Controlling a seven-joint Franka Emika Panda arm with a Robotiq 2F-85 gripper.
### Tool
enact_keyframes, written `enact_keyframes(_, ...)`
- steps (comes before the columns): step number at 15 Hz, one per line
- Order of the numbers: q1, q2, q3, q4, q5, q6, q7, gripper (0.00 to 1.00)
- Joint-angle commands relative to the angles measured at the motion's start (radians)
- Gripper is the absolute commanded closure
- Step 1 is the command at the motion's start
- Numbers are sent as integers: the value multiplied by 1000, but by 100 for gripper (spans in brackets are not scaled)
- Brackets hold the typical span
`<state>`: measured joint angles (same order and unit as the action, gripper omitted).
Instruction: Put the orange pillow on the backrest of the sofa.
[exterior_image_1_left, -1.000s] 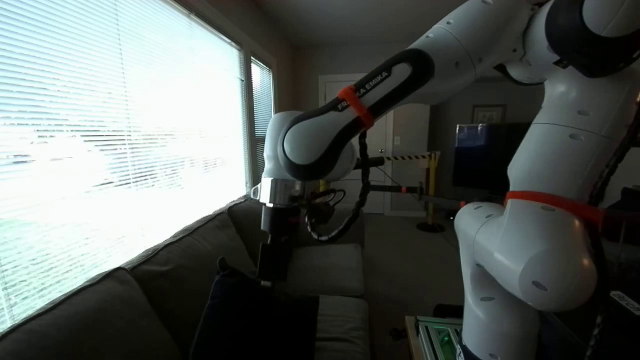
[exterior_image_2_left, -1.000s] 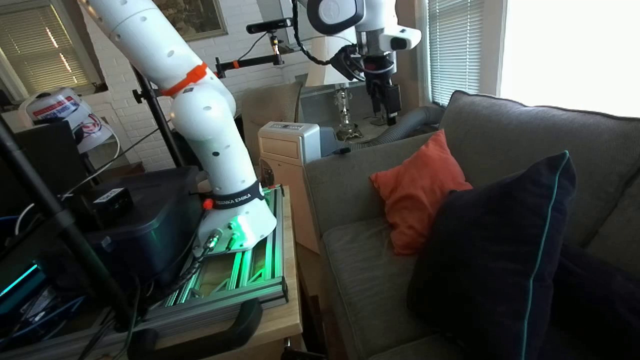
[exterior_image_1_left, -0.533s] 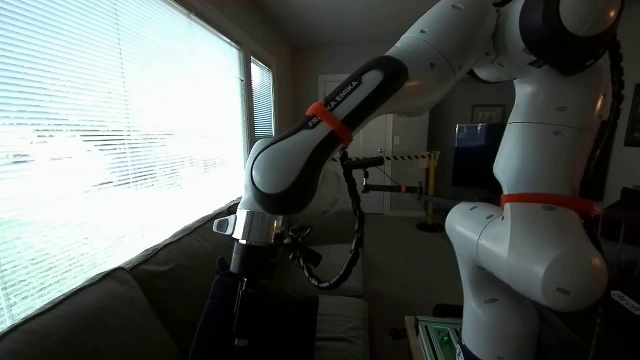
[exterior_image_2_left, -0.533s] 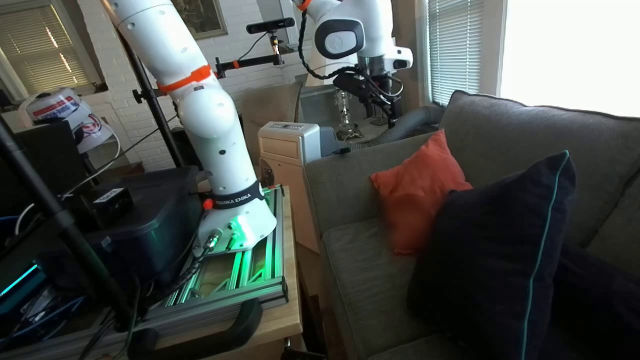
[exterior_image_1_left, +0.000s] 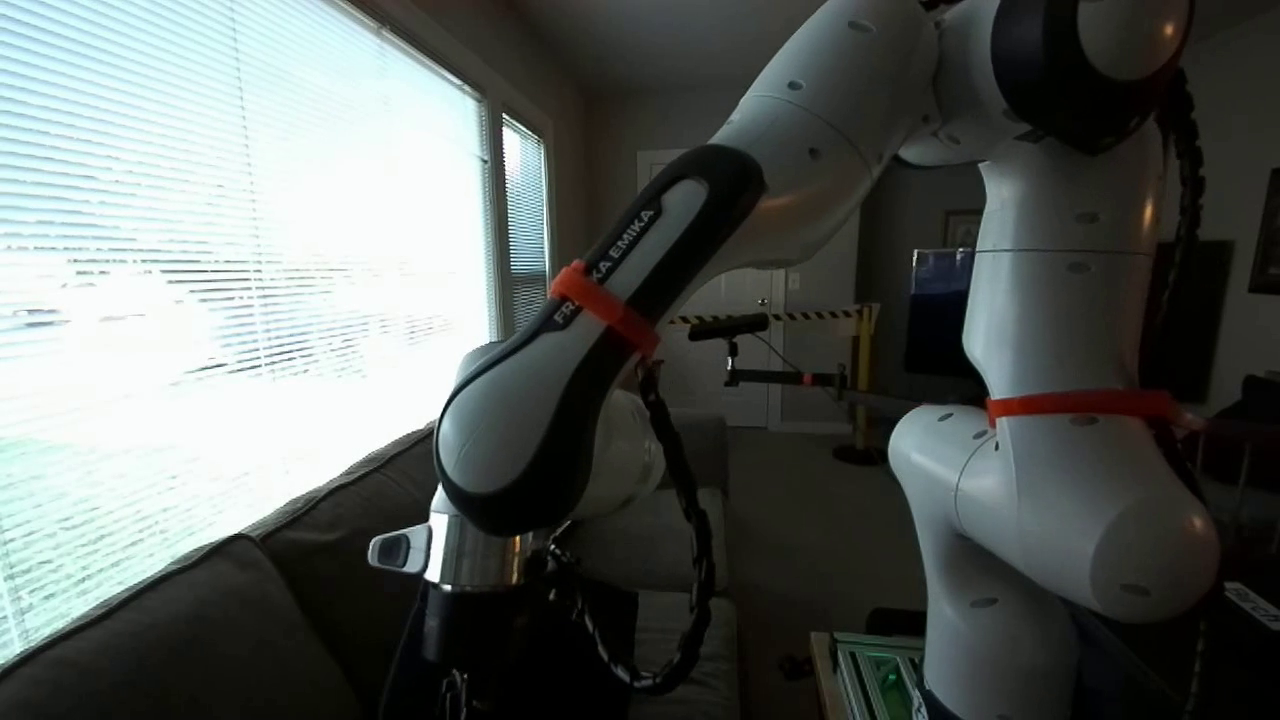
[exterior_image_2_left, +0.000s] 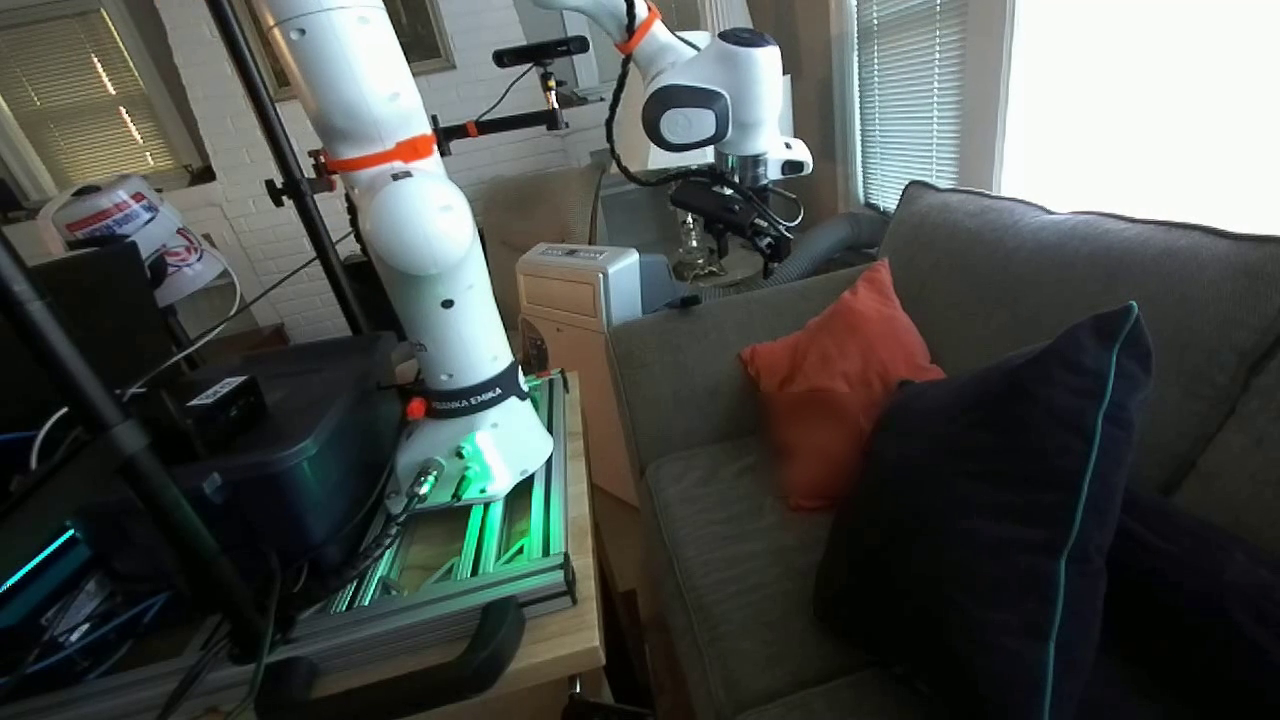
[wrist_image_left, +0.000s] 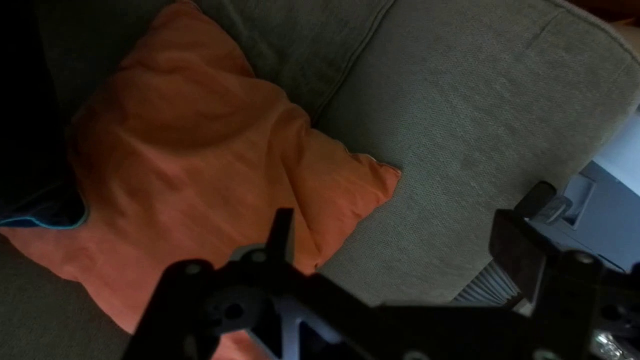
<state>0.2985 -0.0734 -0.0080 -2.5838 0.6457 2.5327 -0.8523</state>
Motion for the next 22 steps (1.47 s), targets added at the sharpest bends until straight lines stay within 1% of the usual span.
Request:
enact_keyframes(1, -47, 10, 49, 8, 1, -3, 1, 0)
enact_keyframes(3, -51, 18, 50, 15, 0, -3, 1, 0)
enact_keyframes(4, -65, 43, 64, 4, -91, 82, 149, 0)
enact_keyframes(5, -73, 53, 75, 3, -104, 118, 210, 0)
enact_keyframes(6, -77, 76, 88, 4, -132, 176, 273, 0)
enact_keyframes(7, -53, 98, 73, 2, -168, 230, 349, 0)
enact_keyframes(8, -48, 133, 82, 5, -188, 298, 417, 0)
enact_keyframes(9, -78, 162, 114, 9, -232, 348, 500, 0)
enact_keyframes(11, -79, 214, 117, 5, -324, 440, 648, 0)
enact_keyframes(12, -27, 240, 60, 6, -385, 476, 724, 0)
enact_keyframes(13, -65, 261, 88, 8, -458, 498, 799, 0)
enact_keyframes(14, -53, 282, 72, 14, -508, 517, 849, 0)
enact_keyframes(15, -33, 297, 41, 19, -571, 524, 910, 0)
enact_keyframes(16, 31, 312, -23, 30, -582, 524, 928, 0)
enact_keyframes(17, 60, 326, -61, 40, -627, 519, 973, 0)
enact_keyframes(19, 106, 347, -111, 69, -661, 505, 1008, 0)
enact_keyframes(20, 83, 357, -92, 87, -699, 488, 1049, 0)
enact_keyframes(22, 97, 370, -95, 113, -715, 473, 1083, 0)
